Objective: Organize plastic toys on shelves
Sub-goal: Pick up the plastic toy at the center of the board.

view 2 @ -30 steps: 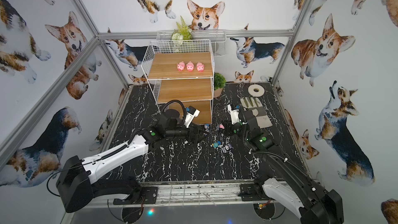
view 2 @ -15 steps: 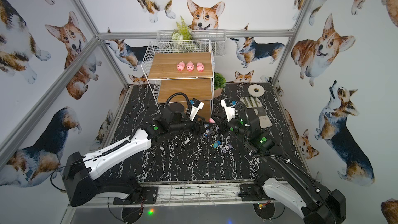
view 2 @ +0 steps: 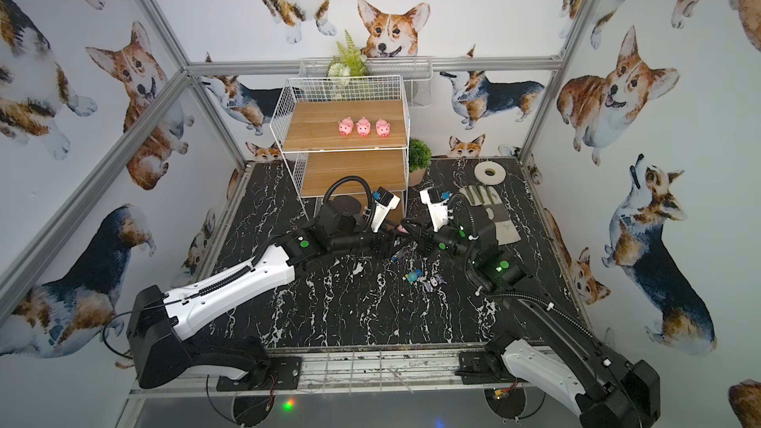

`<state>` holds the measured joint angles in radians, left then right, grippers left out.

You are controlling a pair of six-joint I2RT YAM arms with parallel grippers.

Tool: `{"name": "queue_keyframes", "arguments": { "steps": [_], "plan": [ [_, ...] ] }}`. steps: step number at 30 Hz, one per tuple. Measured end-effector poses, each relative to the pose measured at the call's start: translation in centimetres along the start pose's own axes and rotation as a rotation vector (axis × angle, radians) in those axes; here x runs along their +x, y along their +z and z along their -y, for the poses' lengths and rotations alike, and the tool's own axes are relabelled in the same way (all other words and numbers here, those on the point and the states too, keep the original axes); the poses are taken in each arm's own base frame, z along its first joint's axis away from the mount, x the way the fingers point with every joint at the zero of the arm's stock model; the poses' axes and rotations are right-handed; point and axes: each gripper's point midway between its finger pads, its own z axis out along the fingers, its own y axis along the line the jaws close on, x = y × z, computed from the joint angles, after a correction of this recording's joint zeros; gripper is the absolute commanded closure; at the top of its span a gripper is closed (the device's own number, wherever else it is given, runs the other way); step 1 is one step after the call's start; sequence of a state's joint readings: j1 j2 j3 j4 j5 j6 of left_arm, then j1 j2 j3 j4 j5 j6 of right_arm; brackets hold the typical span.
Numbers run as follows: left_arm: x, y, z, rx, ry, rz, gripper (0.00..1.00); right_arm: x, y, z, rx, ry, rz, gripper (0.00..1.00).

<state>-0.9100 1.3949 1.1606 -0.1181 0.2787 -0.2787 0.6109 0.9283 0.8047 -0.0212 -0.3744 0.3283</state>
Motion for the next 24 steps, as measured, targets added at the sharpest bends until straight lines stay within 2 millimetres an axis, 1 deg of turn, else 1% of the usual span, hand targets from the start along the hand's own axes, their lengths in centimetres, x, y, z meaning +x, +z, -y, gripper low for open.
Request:
{"name": "queue_keyframes", "arguments": {
  "steps": [11, 13, 16, 18, 22, 24],
  "plan": [
    [-0.4, -0.6, -1.5, -0.098, 0.014, 0.021, 0.46, 0.1, 0.2, -0.2, -0.018, 0.009, -0.005, 1.00],
    [-0.4, -0.6, -1.6, -0.105, 0.017, 0.024, 0.50, 0.1, 0.2, -0.3, -0.021, 0.009, -0.006, 1.00],
    [-0.3, -0.8, -1.5, -0.103, 0.027, 0.027, 0.53, 0.2, 0.3, -0.4, -0.027, 0.010, -0.011, 1.00],
    [-0.2, -1.0, -1.3, -0.099, 0.039, 0.034, 0.58, 0.3, 0.4, -0.4, -0.033, 0.013, -0.017, 1.00],
    [-0.4, -1.3, -0.9, -0.092, 0.071, 0.053, 0.61, 0.5, 0.4, -0.4, -0.039, 0.014, -0.023, 1.00],
    [-0.6, -1.4, -0.9, -0.092, 0.082, 0.060, 0.66, 0.5, 0.5, -0.4, -0.038, 0.015, -0.024, 1.00]
  ]
}}
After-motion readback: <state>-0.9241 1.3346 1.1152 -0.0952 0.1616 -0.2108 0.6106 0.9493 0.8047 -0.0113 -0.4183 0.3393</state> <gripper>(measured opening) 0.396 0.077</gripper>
